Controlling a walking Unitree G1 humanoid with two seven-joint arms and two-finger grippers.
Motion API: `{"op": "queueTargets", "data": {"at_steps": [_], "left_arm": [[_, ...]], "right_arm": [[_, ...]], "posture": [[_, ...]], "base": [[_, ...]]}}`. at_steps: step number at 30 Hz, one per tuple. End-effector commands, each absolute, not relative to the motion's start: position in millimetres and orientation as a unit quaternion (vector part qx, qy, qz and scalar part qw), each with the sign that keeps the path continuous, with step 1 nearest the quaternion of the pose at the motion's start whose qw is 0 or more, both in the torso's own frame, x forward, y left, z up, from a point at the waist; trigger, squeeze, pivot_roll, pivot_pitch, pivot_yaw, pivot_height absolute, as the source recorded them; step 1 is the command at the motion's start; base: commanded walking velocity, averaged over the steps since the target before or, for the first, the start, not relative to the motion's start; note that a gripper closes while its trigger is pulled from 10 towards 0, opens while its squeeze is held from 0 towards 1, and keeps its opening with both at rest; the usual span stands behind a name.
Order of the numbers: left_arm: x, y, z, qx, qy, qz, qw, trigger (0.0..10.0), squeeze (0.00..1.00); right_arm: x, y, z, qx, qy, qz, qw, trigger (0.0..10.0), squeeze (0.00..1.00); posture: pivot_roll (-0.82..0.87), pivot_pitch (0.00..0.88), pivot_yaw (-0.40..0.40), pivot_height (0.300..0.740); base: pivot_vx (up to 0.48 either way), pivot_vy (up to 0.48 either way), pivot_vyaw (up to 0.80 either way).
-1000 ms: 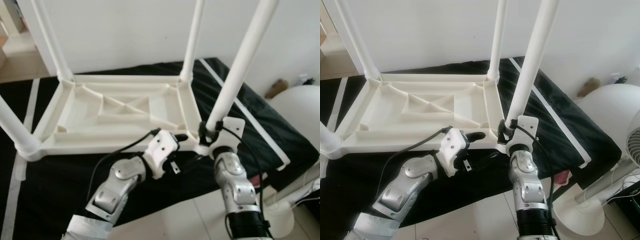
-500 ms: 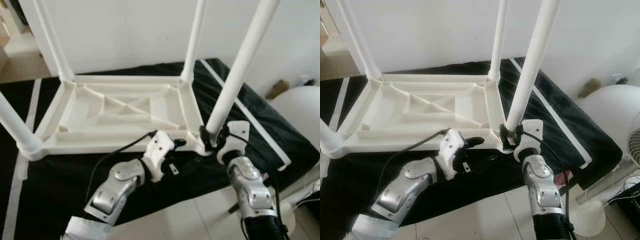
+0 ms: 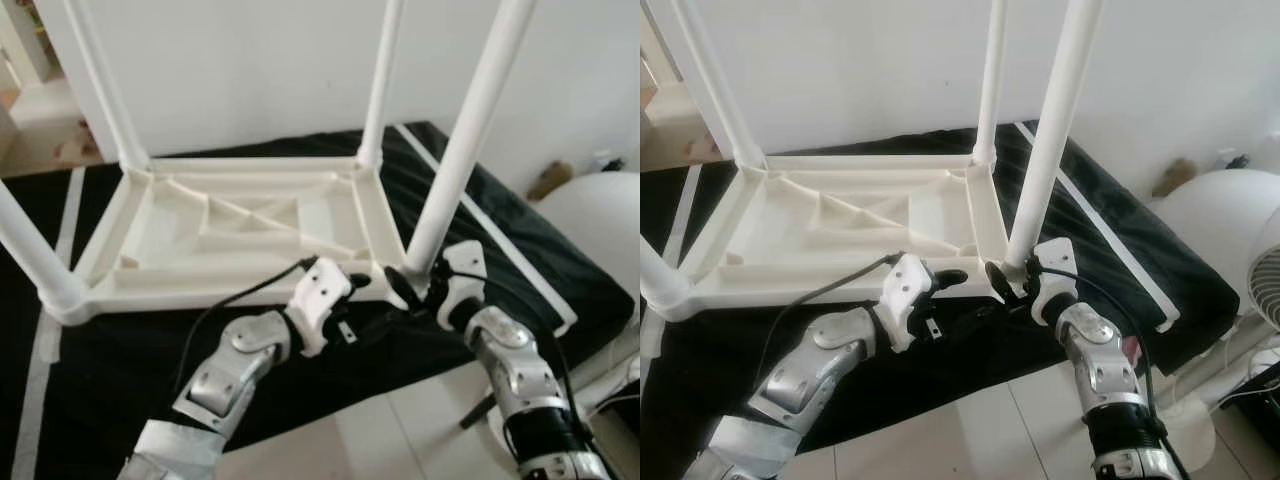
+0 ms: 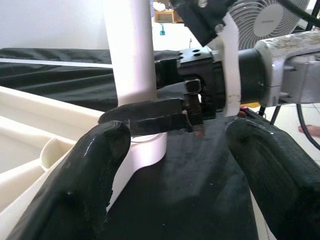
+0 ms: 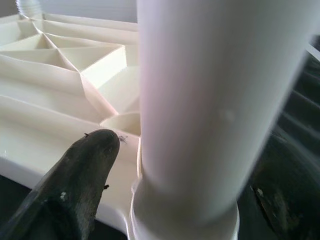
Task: Building children table
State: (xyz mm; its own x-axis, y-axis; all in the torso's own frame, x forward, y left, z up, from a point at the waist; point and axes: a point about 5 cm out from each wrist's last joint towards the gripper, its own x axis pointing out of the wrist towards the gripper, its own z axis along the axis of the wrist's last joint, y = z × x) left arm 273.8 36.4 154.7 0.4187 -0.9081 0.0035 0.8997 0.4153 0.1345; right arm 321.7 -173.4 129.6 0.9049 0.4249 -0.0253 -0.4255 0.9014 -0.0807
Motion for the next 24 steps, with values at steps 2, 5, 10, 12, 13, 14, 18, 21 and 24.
{"op": "queueTargets", "data": {"at_steps": [2,5,10,12,13,14,18,21,24], "left_arm": [[276,36,154,0.059,-0.029,-0.545,0.836,10.0,0.0],[277,35,154,0.059,-0.029,-0.545,0.836,10.0,0.0],[281,33,155,0.065,-0.036,-0.54,0.838,10.0,0.0],[281,33,155,0.067,-0.036,-0.539,0.839,10.0,0.0],[283,32,156,0.076,-0.044,-0.535,0.84,10.0,0.0],[284,32,157,0.082,-0.05,-0.532,0.841,10.0,0.0],[288,32,158,0.088,-0.057,-0.524,0.845,10.0,0.0],[290,33,155,0.096,-0.059,-0.518,0.848,10.0,0.0],[290,34,149,0.095,-0.048,-0.513,0.852,10.0,0.0]], "right_arm": [[326,-172,129,-0.059,0.006,0.234,0.971,10.0,0.0],[328,-172,129,-0.063,0.005,0.238,0.969,10.0,0.0],[334,-168,129,-0.073,0.007,0.256,0.964,3.6,0.0],[335,-167,129,-0.074,0.006,0.262,0.962,0.0,0.0],[335,-167,127,-0.075,0.008,0.266,0.961,0.0,0.0],[335,-167,125,-0.076,0.009,0.268,0.96,0.0,0.0],[333,-168,122,-0.068,0.015,0.269,0.961,0.6,0.0],[333,-167,121,-0.064,0.015,0.266,0.962,10.0,0.0],[331,-167,120,-0.061,0.018,0.259,0.964,10.0,0.0]], "posture": [[-0.08,0.0,0.022,0.74],[-0.08,0.0,0.02,0.74],[-0.08,0.0,0.018,0.74],[-0.08,0.0,0.016,0.74],[-0.08,0.0,0.014,0.74],[-0.08,0.0,0.014,0.74],[-0.07,0.0,0.009,0.74],[-0.08,0.0,0.005,0.74],[-0.08,0.0,0.003,0.74]], "base": [[0.0,0.0,0.0],[0.0,0.0,0.0],[0.0,0.0,0.0],[0.0,0.0,0.0],[0.0,0.0,0.0],[0.0,0.0,0.0],[0.0,0.0,0.0],[0.0,0.0,0.0],[0.0,0.0,0.0]]}}
